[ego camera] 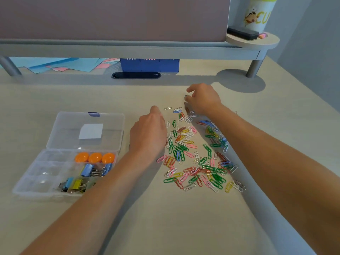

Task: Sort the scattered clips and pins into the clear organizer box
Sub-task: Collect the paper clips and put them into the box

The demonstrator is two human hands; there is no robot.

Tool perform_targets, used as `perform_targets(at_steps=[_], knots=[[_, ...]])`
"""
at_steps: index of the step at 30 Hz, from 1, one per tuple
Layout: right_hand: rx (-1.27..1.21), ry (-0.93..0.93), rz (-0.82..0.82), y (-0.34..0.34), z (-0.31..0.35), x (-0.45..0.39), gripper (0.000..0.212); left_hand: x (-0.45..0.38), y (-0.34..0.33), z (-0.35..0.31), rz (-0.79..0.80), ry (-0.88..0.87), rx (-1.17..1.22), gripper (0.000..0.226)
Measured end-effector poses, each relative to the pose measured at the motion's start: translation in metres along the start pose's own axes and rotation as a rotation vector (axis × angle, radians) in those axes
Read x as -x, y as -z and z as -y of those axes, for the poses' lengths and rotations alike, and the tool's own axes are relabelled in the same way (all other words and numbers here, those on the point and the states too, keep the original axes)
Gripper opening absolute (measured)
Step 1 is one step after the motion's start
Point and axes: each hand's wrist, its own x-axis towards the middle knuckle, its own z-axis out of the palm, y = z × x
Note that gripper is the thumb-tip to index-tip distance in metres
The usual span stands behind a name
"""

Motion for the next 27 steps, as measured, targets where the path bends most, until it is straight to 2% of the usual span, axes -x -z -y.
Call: perform_targets(at_steps=[6, 10, 13, 15, 16, 19, 21, 24, 27], knots=[[0.064, 0.034, -0.029, -0.006, 0.0, -0.005, 0.018, 0.002, 0.003, -0.003, 0.014, -0.017, 0.016, 0.014], [0.071, 0.07, -0.021, -0.002, 0.0, 0.005, 0.018, 0.004, 0.004, -0.006, -0.015, -0.038, 0.066, 0.014], [0.01, 0.057, -0.045, 0.011, 0.003, 0.022, 0.026, 0.006, 0.005, -0.01, -0.058, -0.107, 0.073, 0.017], [-0.218, -0.035, -0.068, 0.026, 0.007, 0.039, 0.031, 0.01, 0.005, -0.015, -0.076, -0.201, 0.074, 0.016], [-0.43, -0.136, -0.049, 0.035, 0.008, 0.05, 0.03, 0.013, 0.006, -0.019, -0.081, -0.24, 0.086, 0.015], [-1.153, -0.48, 0.196, 0.057, 0.0, 0.079, 0.023, 0.019, 0.006, -0.029, -0.092, -0.32, 0.144, 0.012], [-1.433, -0.551, 0.339, 0.068, -0.017, 0.1, 0.021, 0.026, 0.006, -0.037, -0.077, -0.362, 0.19, 0.01], [-1.591, -0.59, 0.342, 0.082, -0.041, 0.133, 0.027, 0.034, 0.003, -0.049, -0.012, -0.433, 0.258, 0.01], [-1.463, -0.617, 0.19, 0.096, -0.068, 0.161, 0.033, 0.042, -0.002, -0.068, 0.081, -0.467, 0.351, 0.016]])
